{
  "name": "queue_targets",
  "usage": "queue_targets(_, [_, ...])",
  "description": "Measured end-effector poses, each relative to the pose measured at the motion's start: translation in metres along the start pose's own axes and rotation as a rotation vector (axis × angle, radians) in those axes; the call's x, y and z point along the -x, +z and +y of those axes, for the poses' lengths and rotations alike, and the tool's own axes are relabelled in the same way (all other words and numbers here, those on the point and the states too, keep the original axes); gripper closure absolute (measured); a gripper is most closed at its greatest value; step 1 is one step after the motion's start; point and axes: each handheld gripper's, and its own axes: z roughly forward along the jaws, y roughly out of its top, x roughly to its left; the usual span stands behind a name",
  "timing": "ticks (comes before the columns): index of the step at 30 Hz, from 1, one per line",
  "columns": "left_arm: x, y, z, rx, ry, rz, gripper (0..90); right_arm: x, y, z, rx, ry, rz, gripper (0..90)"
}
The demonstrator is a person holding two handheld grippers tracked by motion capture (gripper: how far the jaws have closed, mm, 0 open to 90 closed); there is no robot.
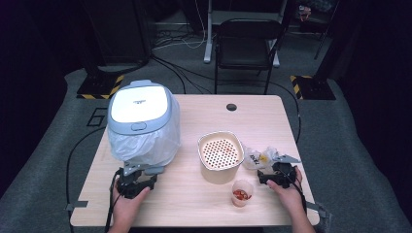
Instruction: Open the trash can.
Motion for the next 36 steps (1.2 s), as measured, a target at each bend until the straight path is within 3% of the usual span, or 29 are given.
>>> queue_targets(5, [0.009, 0.008, 0.004, 0.030, -0.061, 0.030, 32.4, -0.001, 0.000, 0.000, 0.001, 0.004, 0.002, 0.0])
queue_targets(8, [0.013, 0.013, 0.003, 0.040, -0.061, 0.069, 30.2, -0.001, 0.000, 0.000, 0.001, 0.005, 0.002, 0.0])
queue_targets(9, [0.017, 0.015, 0.002, 0.029, -0.102, 0.079, 29.2, -0.001, 0.000, 0.000, 0.000, 0.004, 0.002, 0.0])
queue_targets(11, [0.017, 0.016, 0.002, 0.019, -0.054, 0.100, 28.3, -0.001, 0.000, 0.000, 0.001, 0.004, 0.002, 0.0])
queue_targets(12, [0.019, 0.018, 0.003, 0.022, -0.068, 0.107, 28.0, -0.001, 0.000, 0.000, 0.001, 0.005, 0.002, 0.0])
queue_targets(13, [0.018, 0.018, 0.003, 0.010, -0.049, 0.119, 26.5, -0.001, 0.000, 0.000, 0.001, 0.003, 0.002, 0.0])
queue_targets(18, [0.024, 0.023, 0.006, 0.025, -0.070, 0.169, 22.3, -0.001, 0.000, 0.000, 0.001, 0.004, 0.002, 0.0])
queue_targets(22, [0.027, 0.025, 0.007, 0.025, -0.118, 0.177, 21.0, -0.001, 0.000, 0.000, 0.001, 0.004, 0.002, 0.0])
queue_targets(26, [0.030, 0.028, 0.006, 0.028, -0.104, 0.207, 20.7, -0.001, 0.000, 0.000, 0.001, 0.004, 0.002, 0.0])
queue_targets(31, [0.024, 0.025, 0.007, 0.015, -0.072, 0.203, 20.9, -0.002, -0.001, 0.000, 0.000, 0.000, 0.008, 0.0])
queue_targets(33, [0.017, 0.023, 0.005, 0.009, -0.109, 0.207, 21.3, -0.002, 0.000, 0.000, 0.004, 0.003, 0.010, 0.0])
queue_targets(36, [0.005, 0.020, 0.003, -0.002, -0.157, 0.177, 22.3, -0.002, 0.000, 0.000, 0.004, 0.004, 0.010, 0.0])
